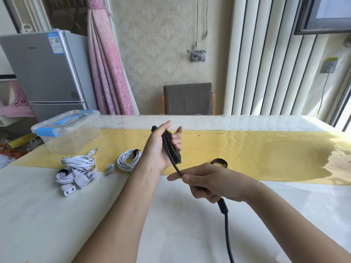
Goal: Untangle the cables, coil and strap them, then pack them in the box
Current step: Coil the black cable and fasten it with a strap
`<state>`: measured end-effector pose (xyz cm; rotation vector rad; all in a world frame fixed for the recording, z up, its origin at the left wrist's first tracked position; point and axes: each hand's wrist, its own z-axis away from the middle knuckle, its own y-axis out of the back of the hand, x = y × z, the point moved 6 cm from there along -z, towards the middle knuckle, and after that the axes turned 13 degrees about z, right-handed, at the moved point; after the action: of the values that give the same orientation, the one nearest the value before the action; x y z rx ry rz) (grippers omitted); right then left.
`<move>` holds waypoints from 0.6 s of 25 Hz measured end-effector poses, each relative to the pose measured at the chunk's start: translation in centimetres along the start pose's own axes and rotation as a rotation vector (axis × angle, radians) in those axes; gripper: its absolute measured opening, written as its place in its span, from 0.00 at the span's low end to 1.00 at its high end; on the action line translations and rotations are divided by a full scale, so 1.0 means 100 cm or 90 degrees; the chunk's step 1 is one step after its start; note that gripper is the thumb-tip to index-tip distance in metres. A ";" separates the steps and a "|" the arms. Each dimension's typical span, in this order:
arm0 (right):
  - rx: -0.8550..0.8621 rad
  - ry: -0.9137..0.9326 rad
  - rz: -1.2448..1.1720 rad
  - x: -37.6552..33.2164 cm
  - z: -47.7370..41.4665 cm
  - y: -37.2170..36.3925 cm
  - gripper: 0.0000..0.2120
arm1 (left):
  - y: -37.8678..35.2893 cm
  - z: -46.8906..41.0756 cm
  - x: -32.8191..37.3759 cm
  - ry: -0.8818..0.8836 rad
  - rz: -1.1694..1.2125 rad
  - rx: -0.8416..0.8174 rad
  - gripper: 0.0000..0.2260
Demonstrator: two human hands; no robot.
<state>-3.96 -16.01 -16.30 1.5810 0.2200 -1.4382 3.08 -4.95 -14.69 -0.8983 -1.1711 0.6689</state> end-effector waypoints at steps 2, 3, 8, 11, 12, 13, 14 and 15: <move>0.015 -0.023 -0.002 0.007 -0.001 0.006 0.14 | -0.009 0.008 0.001 0.051 0.079 -0.085 0.09; 0.027 -0.029 -0.002 0.009 -0.001 0.009 0.14 | -0.017 0.014 -0.002 0.110 0.111 -0.153 0.09; 0.086 -0.040 -0.060 0.013 0.006 0.029 0.17 | -0.047 0.047 -0.008 0.249 -0.034 -0.417 0.10; 0.076 -0.055 -0.220 0.018 0.009 0.037 0.18 | -0.048 0.063 -0.014 0.341 -0.115 -0.528 0.13; 0.070 -0.057 -0.287 0.020 0.010 0.041 0.18 | -0.046 0.067 -0.016 0.372 -0.152 -0.563 0.14; 0.059 -0.054 -0.345 0.022 0.011 0.045 0.17 | -0.042 0.070 -0.018 0.392 -0.190 -0.587 0.14; 0.046 -0.046 -0.390 0.023 0.012 0.048 0.16 | -0.038 0.071 -0.020 0.406 -0.234 -0.596 0.15; 0.037 -0.039 -0.425 0.023 0.013 0.051 0.16 | -0.034 0.069 -0.023 0.417 -0.296 -0.587 0.15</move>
<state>-0.70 -20.73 -15.44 1.5796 0.7264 -2.0057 -4.26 -6.86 -11.98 -1.3928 -0.9989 -0.5886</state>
